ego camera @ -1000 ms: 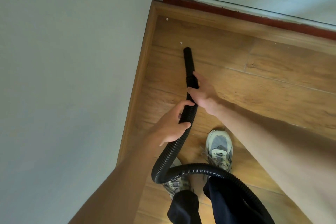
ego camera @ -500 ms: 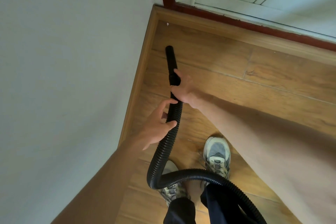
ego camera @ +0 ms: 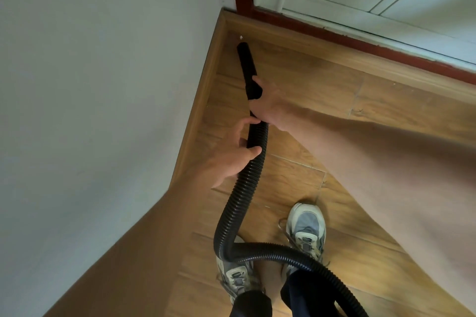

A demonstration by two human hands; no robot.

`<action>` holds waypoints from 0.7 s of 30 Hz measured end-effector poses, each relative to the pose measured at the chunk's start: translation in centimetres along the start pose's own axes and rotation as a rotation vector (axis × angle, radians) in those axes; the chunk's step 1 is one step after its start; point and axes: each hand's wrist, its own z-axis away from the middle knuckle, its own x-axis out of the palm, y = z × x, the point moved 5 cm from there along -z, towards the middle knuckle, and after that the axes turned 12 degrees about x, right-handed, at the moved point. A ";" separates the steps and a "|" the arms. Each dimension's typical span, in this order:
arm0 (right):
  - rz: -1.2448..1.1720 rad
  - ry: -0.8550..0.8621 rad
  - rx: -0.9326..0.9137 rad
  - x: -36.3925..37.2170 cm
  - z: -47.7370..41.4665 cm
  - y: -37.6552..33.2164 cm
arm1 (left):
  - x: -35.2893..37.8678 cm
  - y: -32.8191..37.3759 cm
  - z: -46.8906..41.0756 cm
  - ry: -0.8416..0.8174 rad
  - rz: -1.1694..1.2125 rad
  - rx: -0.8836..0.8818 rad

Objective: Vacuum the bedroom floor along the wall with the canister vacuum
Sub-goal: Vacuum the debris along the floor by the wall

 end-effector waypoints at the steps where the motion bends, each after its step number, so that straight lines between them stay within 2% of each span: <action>1: 0.006 -0.005 -0.006 0.3 0.0 -0.4 | -0.4 -0.1 0.1 0.012 0.013 -0.006; 7: 0.048 -0.023 -0.067 1.6 -0.1 -2.9 | -2.9 -0.2 0.2 0.066 0.062 -0.004; 12: 0.057 0.024 -0.047 -0.2 -0.2 -1.7 | -1.5 0.6 -0.4 0.023 0.069 0.017; 16: -0.070 0.003 0.019 -2.1 -0.6 0.7 | 0.3 1.4 -0.7 -0.044 -0.005 0.060; 21: -0.178 -0.102 0.036 -1.8 -0.4 1.1 | -0.2 1.1 -0.2 -0.039 -0.014 0.069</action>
